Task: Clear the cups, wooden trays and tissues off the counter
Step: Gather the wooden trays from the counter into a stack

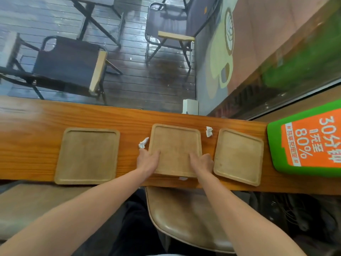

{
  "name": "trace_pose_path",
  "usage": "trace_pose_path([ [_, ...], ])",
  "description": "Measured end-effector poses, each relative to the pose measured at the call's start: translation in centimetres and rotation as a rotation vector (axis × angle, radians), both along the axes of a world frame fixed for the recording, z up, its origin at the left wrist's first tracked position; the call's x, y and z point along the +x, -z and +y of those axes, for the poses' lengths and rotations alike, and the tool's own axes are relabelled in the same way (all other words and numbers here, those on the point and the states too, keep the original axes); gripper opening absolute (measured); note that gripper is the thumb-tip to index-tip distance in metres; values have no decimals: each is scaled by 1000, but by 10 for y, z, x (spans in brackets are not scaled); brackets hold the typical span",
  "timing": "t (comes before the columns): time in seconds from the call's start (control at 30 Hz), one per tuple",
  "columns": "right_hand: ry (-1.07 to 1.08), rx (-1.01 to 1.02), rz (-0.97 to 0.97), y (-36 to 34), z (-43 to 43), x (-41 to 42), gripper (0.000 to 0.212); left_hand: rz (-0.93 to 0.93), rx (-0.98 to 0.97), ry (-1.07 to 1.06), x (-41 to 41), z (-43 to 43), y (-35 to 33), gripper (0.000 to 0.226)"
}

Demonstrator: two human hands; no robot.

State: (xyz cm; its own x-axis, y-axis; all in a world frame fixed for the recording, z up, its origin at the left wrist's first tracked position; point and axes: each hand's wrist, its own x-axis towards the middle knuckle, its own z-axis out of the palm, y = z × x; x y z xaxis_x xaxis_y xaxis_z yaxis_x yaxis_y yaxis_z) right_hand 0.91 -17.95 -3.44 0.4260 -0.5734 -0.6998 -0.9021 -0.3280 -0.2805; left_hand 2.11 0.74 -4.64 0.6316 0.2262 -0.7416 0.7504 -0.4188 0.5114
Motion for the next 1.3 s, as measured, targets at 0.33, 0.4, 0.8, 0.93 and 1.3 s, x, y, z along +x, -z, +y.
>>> trace_pose_path([
  [0.33, -68, 149, -162, -46, -9, 16, 62, -167, -10, -97, -4, -8, -49, 45],
  [0.4, -110, 188, -199, -54, -1, 20, 62, -191, 20, -119, -1, 0, -60, 41],
  [0.8, -120, 291, -179, -73, 134, 23, 53, -390, 10, -66, 6, 143, -68, 34],
  [0.93, -81, 254, -129, -66, 197, 14, 54, -388, 13, 2, 3, 205, -54, 37],
  [1.3, -108, 289, 15, -49, 270, -7, 45, -203, 41, 54, -19, 287, -22, 26],
])
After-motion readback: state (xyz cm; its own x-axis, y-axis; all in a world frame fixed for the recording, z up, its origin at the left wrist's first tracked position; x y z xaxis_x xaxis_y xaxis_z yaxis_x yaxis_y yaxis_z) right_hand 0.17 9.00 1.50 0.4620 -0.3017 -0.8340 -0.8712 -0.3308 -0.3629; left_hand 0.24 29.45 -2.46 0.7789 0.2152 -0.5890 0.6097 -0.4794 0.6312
